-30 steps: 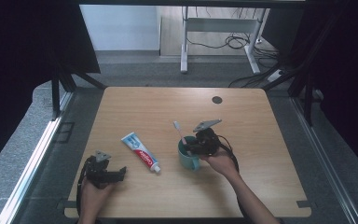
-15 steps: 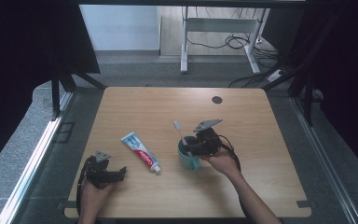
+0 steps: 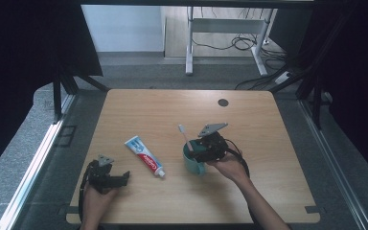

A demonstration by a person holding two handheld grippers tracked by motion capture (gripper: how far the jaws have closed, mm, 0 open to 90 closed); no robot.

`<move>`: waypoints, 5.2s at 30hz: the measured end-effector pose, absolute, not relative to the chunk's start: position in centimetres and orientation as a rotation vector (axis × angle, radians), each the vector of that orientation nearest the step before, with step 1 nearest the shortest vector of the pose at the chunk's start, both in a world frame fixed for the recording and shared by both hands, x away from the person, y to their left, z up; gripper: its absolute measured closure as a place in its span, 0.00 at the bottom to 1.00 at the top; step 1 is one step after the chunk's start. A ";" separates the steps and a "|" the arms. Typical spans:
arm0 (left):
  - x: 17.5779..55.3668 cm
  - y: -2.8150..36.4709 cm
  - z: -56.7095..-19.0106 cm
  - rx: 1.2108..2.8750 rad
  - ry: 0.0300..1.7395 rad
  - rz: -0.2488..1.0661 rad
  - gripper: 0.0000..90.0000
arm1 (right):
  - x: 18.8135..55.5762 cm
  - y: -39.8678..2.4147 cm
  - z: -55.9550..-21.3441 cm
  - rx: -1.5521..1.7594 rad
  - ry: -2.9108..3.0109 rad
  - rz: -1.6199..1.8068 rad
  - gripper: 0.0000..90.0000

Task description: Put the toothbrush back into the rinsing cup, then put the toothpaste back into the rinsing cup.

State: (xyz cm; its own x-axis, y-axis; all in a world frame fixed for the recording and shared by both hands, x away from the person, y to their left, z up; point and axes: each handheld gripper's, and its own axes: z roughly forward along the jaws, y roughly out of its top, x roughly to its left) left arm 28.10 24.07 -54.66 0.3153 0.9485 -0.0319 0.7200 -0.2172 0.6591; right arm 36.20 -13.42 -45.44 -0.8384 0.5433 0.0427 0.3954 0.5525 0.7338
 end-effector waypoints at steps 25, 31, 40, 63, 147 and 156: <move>28.1 24.1 -54.7 2.014 1.466 0.518 0.00 | 34.9 -15.5 -43.9 0.769 2.532 1.131 0.02; 28.1 24.1 -54.7 2.014 1.467 0.519 0.00 | 34.2 -16.8 -43.7 0.776 2.518 1.122 0.00; 28.1 24.0 -54.7 2.013 1.470 0.520 0.00 | 33.4 -19.2 -44.1 0.809 2.490 1.105 0.00; 28.1 24.0 -54.6 2.010 1.477 0.520 0.00 | 31.8 -24.7 -46.4 0.945 2.415 1.057 0.00; 28.7 22.2 -52.4 2.073 1.282 0.348 0.96 | 29.9 -30.1 -54.3 1.143 2.370 0.991 0.04; 29.8 20.2 -50.2 2.060 1.214 0.303 1.00 | 29.9 -30.1 -54.3 1.146 2.368 0.992 0.04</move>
